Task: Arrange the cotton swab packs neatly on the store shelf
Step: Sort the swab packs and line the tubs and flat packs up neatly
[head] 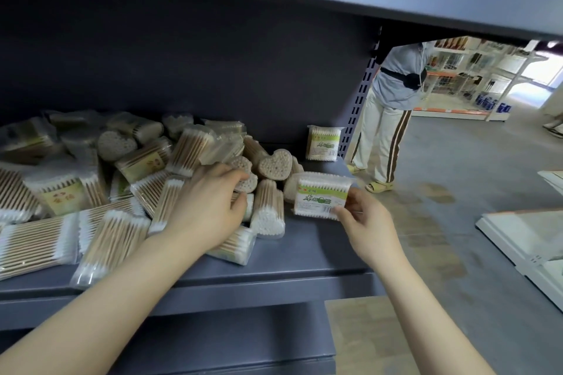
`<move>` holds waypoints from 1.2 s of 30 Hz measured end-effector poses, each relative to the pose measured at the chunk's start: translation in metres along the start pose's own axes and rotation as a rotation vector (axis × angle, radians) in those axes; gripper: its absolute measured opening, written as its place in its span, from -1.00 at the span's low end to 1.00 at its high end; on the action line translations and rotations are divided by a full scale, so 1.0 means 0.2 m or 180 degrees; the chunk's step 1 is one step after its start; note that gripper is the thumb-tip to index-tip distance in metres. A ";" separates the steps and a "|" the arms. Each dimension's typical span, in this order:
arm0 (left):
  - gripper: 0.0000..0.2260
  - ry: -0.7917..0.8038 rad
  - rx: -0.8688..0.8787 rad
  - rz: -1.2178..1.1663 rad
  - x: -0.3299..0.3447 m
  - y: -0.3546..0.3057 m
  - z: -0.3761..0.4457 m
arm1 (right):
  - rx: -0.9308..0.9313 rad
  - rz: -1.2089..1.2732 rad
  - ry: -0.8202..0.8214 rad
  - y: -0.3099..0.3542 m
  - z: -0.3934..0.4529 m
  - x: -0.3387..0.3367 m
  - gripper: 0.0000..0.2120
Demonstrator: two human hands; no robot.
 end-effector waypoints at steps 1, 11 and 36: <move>-0.67 -0.0003 0.0049 -0.0021 0.00 -0.01 0.01 | -0.0013 -0.0101 -0.0037 -0.02 0.00 -0.01 -0.78; -0.67 -0.0067 0.0283 0.0006 0.03 -0.20 0.17 | 0.0053 -0.0304 0.0106 -0.15 0.09 -0.08 -0.60; -0.70 -0.0264 0.0283 0.0382 0.15 -0.38 0.36 | -0.1181 -0.0906 0.0215 -0.24 0.37 -0.19 -0.63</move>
Point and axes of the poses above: each hand's wrist, its own z-axis towards the middle knuckle, its own x-axis out of the palm, y = z × x, the point moved 3 cm from there along z, towards the middle knuckle, and after that the axes turned 10 degrees about z, right-handed, at the moved point
